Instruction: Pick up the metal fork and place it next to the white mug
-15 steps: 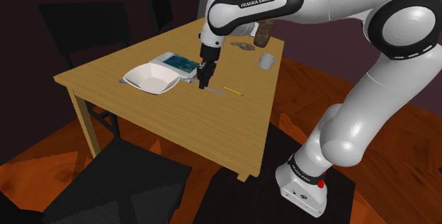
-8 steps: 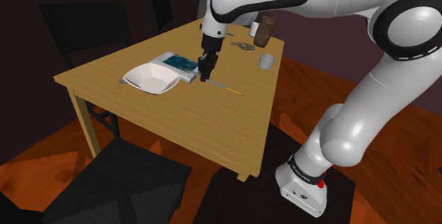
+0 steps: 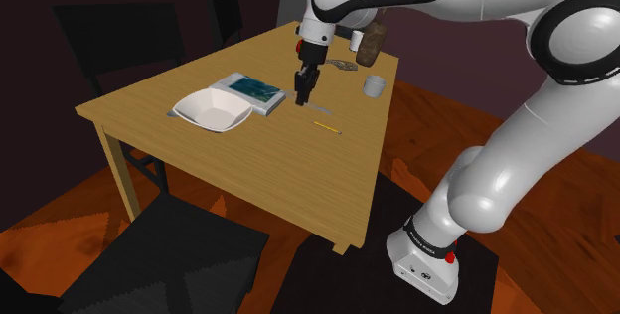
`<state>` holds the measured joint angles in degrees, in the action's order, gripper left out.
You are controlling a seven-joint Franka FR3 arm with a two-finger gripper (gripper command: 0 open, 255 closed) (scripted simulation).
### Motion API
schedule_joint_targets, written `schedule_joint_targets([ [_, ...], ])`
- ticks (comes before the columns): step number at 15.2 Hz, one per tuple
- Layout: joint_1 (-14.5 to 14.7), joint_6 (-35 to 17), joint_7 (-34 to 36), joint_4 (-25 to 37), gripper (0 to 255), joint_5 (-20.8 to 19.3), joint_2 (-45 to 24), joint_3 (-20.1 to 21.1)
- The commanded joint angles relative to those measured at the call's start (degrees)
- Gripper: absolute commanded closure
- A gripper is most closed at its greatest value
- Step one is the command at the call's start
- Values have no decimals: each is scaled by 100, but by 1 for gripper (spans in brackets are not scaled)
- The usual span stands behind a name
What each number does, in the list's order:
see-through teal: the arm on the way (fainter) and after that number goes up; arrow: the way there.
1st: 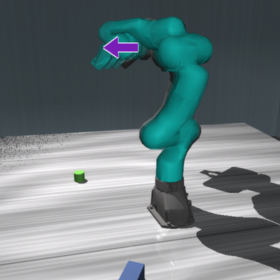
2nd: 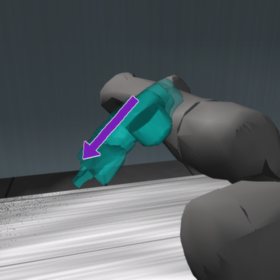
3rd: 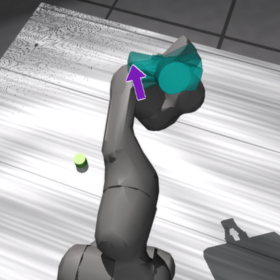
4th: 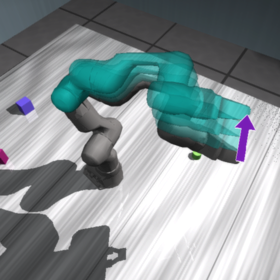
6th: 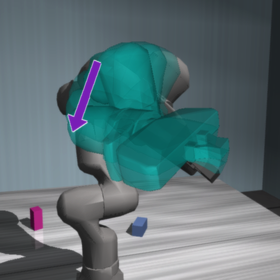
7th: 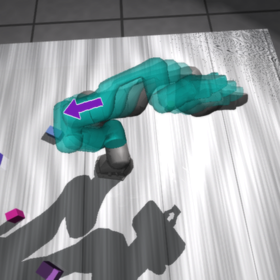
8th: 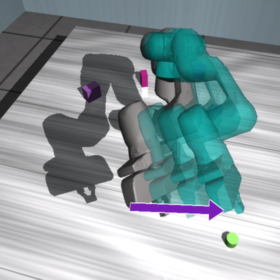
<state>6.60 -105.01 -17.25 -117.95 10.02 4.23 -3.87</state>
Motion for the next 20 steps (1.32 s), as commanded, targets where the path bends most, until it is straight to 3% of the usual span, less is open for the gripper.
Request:
schedule_joint_targets([
  [1,-133,69,-256,-52,255,-66,80,-147],
  [11,-800,310,-1555,7,255,-396,80,-911],
  [20,-1404,553,-2787,612,255,-553,-421,-1585],
])
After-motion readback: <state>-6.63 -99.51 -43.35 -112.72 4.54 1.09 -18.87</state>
